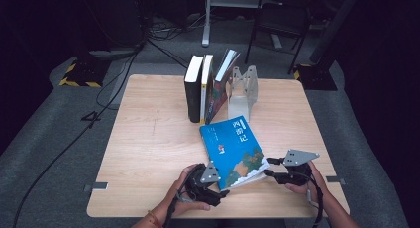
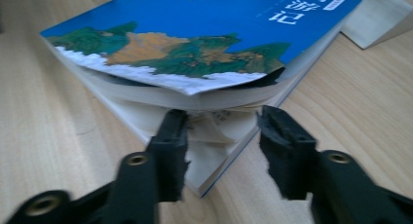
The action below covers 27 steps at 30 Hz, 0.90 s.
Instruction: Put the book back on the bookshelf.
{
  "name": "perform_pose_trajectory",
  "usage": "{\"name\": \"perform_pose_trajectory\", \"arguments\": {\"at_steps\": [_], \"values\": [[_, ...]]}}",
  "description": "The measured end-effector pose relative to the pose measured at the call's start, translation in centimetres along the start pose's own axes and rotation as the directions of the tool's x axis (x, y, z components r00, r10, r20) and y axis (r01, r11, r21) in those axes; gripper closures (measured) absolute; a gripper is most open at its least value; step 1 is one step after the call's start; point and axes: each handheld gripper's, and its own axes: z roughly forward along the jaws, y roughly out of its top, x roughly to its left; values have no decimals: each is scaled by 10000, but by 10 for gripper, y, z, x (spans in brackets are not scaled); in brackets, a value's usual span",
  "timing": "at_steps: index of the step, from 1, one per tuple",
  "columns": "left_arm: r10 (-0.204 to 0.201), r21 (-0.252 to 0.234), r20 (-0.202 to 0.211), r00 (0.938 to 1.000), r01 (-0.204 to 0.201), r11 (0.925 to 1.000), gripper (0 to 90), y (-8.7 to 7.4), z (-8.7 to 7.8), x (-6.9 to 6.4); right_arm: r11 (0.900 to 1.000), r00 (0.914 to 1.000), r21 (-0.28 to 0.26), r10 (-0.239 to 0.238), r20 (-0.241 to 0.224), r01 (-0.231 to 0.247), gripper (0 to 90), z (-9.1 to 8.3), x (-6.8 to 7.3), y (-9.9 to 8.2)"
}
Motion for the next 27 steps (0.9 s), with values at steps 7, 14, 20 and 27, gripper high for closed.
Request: {"name": "perform_pose_trajectory", "arguments": {"at_steps": [7, 14, 20, 27], "values": [[28, 374, 32, 10000, -29, 9993, 236, 23, 25, -10, 9976, 9989, 503, -465, -27, 466, 364, 2, -8, 9], [7, 642, -401, 9992, 19, 9979, 289, 25, 33, -4, 9936, 9937, 150, -1118, -39, 1118, 343, 2, -9, 17], [327, 1005, -262, 9991, -299, 9945, 441, 23, 26, 2, 9855, 9852, 160, -1685, -317, 1690, 330, 5, -12, 25], [537, 1021, 289, 9981, -564, 9932, 514, 20, 20, 8, 9817, 9817, 231, -1885, -276, 1891, 321, 7, -10, 22]]}}
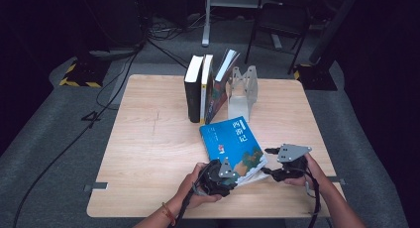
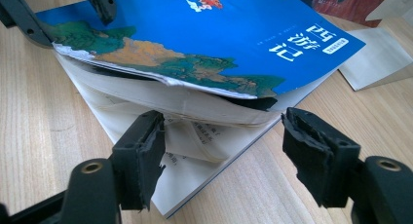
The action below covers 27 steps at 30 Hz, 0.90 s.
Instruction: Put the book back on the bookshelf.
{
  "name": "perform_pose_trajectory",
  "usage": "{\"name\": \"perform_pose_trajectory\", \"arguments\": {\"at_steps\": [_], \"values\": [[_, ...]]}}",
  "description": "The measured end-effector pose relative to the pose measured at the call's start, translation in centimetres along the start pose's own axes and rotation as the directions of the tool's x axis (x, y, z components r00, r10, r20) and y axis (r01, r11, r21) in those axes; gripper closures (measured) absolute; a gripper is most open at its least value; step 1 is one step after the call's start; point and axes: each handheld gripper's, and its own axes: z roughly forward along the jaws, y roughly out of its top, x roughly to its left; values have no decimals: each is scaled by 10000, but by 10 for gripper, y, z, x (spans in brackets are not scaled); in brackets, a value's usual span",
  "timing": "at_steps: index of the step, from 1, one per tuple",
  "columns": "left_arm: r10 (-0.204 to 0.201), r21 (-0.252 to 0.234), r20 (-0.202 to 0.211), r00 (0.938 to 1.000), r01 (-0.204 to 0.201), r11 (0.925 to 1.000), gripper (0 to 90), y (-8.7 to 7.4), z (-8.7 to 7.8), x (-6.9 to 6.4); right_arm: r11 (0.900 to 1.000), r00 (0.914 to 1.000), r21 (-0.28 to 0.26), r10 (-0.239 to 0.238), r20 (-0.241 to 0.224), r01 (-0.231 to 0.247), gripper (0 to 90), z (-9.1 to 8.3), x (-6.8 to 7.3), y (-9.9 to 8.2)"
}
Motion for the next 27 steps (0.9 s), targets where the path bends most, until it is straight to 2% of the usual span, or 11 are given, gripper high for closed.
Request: {"name": "perform_pose_trajectory", "arguments": {"at_steps": [3, 5, 8, 11, 14, 17, 18, 19, 21, 25, 27], "values": [[57, -34, 115, 9999, -57, 10000, 517, -4, -4, 3, 9985, 9989, -380, 379, -289, -390, 379, 1, 1, -1], [120, 139, 8, 9999, -120, 9998, 517, -8, -9, 6, 9979, 9978, -400, 482, -453, -501, 379, 3, 5, 0], [-37, 156, -54, 10000, 38, 9999, 517, -18, -18, 12, 9977, 9975, -406, 516, -473, -535, 383, 8, 13, 4], [-87, 315, -194, 9998, 93, 9995, 518, -24, -25, 17, 9987, 9987, -373, 347, -375, -361, 378, 10, 19, 8], [-527, 219, 143, 9985, 524, 9984, 525, -36, -37, 28, 9993, 9998, -380, 58, -202, -66, 320, 13, 25, 13], [-498, 307, -7, 9988, 498, 9983, 519, -38, -39, 28, 9980, 9997, -616, -122, -217, 108, 307, 17, 25, 17], [-582, 286, -14, 9983, 582, 9979, 503, -37, -38, 25, 9975, 9996, -685, -188, -222, 172, 323, 17, 25, 18], [-629, 290, -88, 9980, 631, 9976, 419, -35, -36, 23, 9961, 9991, -811, -375, -212, 357, 362, 16, 26, 20], [-586, 294, -193, 9981, 591, 9978, 354, -32, -33, 20, 9922, 9980, -1074, -635, 41, 636, 387, 14, 28, 25], [-255, 86, -510, 9984, 259, 9996, 346, -13, -19, 6, 9900, 9982, -1280, -576, 160, 592, 383, 14, 27, 34], [-309, 54, -899, 9955, 315, 9995, 356, -5, -13, 3, 9893, 9985, -1354, -529, 119, 540, 379, 14, 26, 36]]}}
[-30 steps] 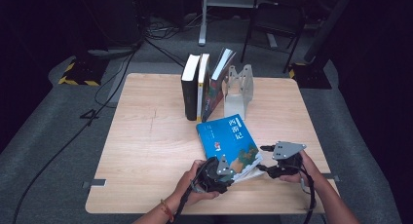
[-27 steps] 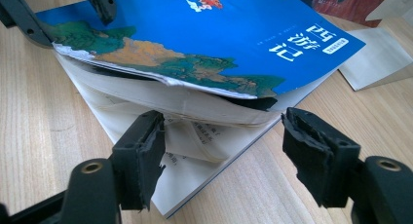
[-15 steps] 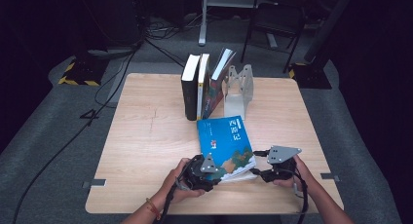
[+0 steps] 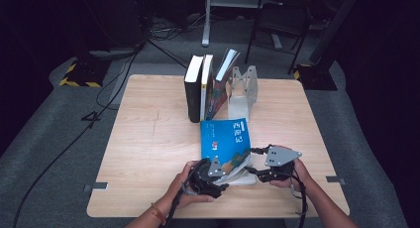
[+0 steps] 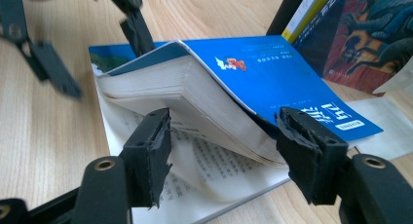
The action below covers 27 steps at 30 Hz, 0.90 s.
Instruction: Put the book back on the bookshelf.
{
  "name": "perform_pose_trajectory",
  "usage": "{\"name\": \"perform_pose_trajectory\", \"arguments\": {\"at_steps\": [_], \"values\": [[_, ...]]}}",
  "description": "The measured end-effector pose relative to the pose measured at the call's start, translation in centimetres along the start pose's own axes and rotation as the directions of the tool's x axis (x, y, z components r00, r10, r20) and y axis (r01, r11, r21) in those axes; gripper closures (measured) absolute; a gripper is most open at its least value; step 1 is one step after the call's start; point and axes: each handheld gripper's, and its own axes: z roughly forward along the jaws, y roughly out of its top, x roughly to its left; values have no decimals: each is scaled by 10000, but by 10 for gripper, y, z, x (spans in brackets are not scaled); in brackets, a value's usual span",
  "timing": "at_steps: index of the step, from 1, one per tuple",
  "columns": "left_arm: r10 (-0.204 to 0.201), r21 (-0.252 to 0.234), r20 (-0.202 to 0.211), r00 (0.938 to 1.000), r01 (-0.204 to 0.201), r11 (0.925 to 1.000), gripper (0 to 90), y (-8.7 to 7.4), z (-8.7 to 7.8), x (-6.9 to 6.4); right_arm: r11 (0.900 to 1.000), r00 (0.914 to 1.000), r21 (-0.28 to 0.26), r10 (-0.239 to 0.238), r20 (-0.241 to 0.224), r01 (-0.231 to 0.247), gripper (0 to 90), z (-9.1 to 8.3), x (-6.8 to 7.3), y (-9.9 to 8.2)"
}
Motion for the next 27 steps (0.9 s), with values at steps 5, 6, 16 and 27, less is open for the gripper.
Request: {"name": "perform_pose_trajectory", "arguments": {"at_steps": [5, 6, 16, 27], "values": [[-471, -216, -485, 9977, 461, 9987, 375, 12, 14, -3, 9995, 9995, 101, 305, -29, -305, 362, 2, -1, -2], [-483, -238, -493, 9976, 472, 9986, 359, 14, 16, -4, 9993, 9993, 37, 363, -50, -362, 361, 2, -2, -2], [-454, -474, -743, 9962, 420, 9980, 552, 14, 19, -4, 9985, 9985, -31, 553, -11, -553, 361, 3, -2, -3], [441, -849, -830, 9956, -512, 9951, 791, -1, -4, -6, 9940, 9942, -231, 1069, -138, -1072, 338, 1, -6, -8]]}}
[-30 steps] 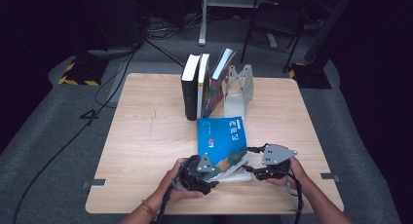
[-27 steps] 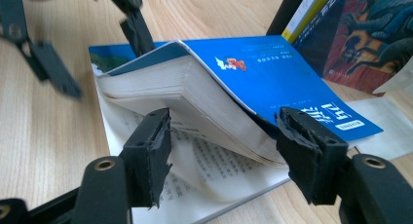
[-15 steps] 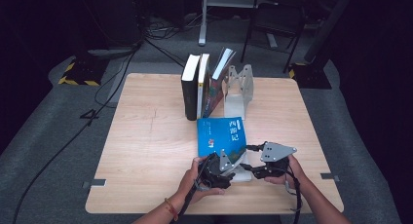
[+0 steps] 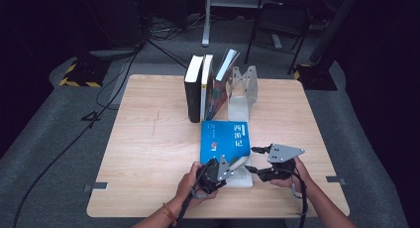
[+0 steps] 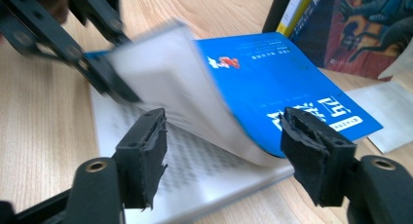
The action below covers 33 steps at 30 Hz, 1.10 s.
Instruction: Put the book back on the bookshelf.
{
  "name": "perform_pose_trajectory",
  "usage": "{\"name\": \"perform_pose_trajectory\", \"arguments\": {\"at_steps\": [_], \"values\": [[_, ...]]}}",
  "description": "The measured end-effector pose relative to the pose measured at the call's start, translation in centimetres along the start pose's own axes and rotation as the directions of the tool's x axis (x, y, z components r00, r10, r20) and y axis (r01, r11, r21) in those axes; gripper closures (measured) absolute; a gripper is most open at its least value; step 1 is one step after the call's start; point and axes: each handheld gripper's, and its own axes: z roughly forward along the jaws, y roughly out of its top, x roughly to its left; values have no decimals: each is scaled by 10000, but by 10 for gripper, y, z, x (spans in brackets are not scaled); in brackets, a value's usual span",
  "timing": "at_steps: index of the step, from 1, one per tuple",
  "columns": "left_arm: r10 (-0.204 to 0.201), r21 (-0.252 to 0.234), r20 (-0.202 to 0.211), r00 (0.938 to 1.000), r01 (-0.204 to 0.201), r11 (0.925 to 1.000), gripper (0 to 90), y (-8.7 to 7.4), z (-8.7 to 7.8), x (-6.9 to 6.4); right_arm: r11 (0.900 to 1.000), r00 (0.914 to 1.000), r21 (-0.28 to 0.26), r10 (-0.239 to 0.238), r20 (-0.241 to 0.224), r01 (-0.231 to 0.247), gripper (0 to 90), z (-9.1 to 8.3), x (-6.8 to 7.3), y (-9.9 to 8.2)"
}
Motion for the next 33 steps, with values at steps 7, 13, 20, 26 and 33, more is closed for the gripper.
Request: {"name": "perform_pose_trajectory", "arguments": {"at_steps": [7, 13, 20, 26, 33], "values": [[336, -244, 691, 9970, -320, 9992, 792, -32, -37, 10, 9994, 9990, 211, -258, -352, 266, 302, 9, 9, 2], [360, -224, 643, 9973, -346, 9991, 792, -46, -52, 18, 9978, 9964, 381, -523, -664, 549, 297, 19, 18, 5], [70, -285, 875, 9961, -45, 9996, 779, -57, -60, 29, 9981, 9969, 437, -404, -674, 435, 301, 40, 12, 10], [-315, -463, 967, 9948, 361, 9983, 761, -66, -65, 35, 9970, 9958, 576, -479, -783, 525, 443, 55, 14, 8], [-132, 979, -893, 9959, 220, 9950, 506, -78, -68, 24, 9907, 9887, 80, -1350, -657, 1358, 647, 51, 28, 7]]}}
